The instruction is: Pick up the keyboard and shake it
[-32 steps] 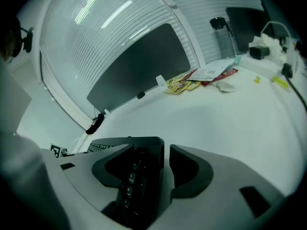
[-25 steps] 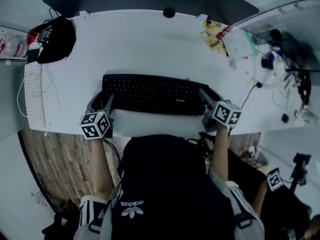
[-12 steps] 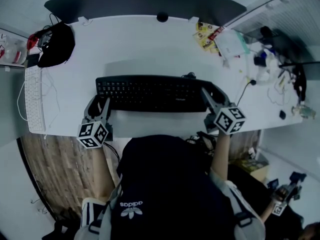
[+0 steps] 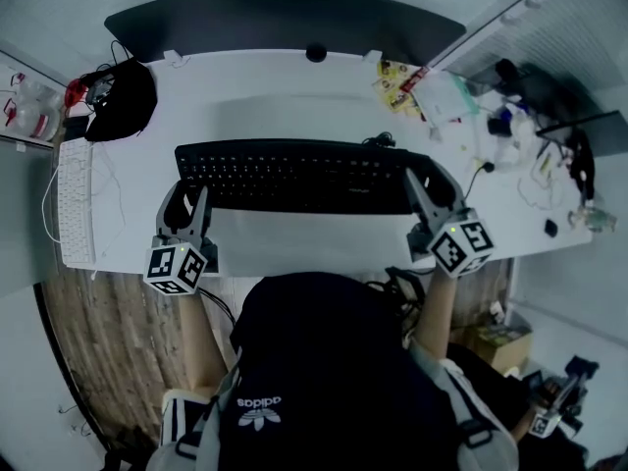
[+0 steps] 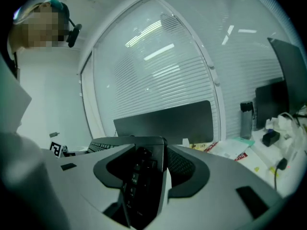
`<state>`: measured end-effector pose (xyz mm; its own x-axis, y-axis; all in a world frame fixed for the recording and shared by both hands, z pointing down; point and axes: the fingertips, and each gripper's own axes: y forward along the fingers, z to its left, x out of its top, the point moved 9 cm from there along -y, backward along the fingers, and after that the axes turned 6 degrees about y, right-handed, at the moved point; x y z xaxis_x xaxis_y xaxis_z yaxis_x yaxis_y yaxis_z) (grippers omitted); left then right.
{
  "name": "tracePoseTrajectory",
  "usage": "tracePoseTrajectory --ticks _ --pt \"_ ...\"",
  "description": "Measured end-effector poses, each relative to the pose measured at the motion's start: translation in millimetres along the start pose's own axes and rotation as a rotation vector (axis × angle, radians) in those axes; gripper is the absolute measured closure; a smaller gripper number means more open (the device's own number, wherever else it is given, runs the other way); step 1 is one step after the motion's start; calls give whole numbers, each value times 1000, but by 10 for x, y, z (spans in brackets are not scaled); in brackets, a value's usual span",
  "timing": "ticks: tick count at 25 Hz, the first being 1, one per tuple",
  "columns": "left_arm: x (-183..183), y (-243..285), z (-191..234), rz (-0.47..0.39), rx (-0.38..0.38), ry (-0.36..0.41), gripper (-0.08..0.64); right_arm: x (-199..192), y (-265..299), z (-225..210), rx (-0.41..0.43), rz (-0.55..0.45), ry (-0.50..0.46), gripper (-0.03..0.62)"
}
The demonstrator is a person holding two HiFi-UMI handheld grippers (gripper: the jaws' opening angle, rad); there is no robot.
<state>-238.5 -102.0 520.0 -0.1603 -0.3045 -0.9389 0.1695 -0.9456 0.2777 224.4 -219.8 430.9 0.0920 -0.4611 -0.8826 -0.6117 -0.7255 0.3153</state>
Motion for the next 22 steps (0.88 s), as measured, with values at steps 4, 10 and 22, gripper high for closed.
tracePoseTrajectory --ticks 4,10,22 --pt "308 -33 23 -97 -8 33 336 267 -93 168 20 -93 -61 394" --pt "724 -95 60 -233 -28 75 334 604 -238 405 36 -219 -142 394" --pt "1334 -291 72 -455 -76 125 336 1035 -628 879 69 -450 -310 394"
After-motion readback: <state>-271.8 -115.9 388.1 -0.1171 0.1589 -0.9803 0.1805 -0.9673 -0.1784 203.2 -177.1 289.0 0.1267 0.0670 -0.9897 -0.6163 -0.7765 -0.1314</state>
